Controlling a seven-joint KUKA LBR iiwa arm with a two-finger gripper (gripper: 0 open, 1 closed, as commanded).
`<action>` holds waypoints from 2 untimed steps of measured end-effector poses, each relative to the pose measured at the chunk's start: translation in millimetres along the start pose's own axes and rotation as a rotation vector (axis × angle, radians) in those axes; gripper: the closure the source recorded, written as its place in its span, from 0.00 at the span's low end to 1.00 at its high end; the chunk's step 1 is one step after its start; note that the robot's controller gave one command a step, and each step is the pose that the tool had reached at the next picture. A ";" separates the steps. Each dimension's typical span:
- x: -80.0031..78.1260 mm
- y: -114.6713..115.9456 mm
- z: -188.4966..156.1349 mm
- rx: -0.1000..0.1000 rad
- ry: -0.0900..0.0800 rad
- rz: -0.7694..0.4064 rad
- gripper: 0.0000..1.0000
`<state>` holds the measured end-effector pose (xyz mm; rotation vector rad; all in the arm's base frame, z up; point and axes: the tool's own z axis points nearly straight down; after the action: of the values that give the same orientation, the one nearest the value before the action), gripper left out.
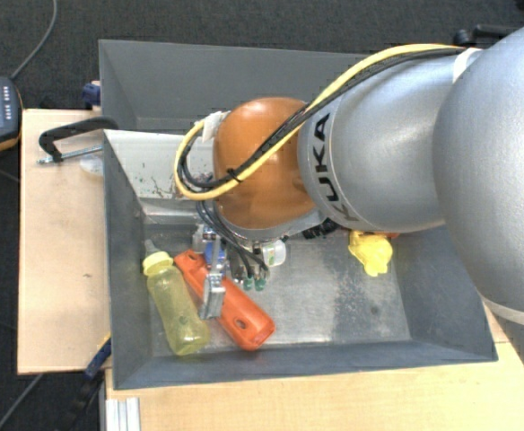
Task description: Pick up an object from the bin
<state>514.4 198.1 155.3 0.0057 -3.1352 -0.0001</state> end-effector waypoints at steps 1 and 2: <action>-1.7 -1.0 -4.7 -0.002 -0.007 0.003 0.00; -22.1 -39.8 25.9 -0.003 -0.004 0.002 0.00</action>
Offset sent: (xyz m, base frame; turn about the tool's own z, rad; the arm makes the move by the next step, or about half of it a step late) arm 0.0282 -0.0574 -0.0393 0.0081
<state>536.4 158.3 129.2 0.0027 -3.1396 -0.0047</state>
